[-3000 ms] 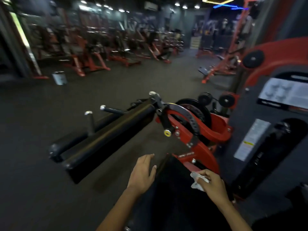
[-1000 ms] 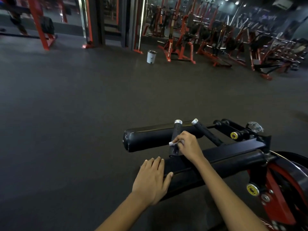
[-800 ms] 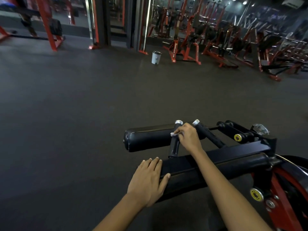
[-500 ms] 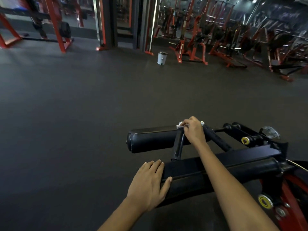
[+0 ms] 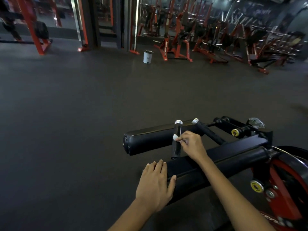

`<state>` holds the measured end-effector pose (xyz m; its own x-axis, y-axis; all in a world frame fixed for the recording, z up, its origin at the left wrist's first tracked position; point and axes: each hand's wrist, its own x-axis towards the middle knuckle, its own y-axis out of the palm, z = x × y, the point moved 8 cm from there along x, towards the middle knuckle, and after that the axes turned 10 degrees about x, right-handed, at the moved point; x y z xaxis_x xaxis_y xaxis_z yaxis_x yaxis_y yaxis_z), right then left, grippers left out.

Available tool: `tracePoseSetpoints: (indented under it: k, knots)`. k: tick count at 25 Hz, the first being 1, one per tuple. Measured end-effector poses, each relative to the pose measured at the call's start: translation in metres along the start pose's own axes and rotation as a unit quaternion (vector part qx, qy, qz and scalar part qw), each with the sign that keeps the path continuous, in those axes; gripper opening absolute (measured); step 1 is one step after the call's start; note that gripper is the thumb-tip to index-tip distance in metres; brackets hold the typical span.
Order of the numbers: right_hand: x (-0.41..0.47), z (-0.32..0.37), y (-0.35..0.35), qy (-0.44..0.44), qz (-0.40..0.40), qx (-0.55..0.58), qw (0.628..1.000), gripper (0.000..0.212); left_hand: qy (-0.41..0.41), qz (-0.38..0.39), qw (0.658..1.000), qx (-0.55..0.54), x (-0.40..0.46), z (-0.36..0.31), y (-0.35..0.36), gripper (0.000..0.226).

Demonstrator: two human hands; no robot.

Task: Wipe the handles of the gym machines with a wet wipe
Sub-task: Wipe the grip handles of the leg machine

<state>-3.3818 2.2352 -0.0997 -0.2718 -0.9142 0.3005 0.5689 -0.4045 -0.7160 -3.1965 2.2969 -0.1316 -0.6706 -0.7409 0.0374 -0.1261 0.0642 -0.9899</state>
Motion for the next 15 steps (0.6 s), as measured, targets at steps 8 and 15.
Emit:
tracePoseSetpoints:
  k: [8,15]
  knots:
    - [-0.035,0.028,0.008,0.06,0.088,-0.1,0.989,0.02,0.101,0.059,0.991,-0.06,0.004,-0.002,-0.001,0.114]
    - [-0.058,0.038,0.017,0.129,-0.024,-0.097,0.987,0.009,0.251,0.062,0.96,-0.106,0.045,0.042,-0.006,0.059]
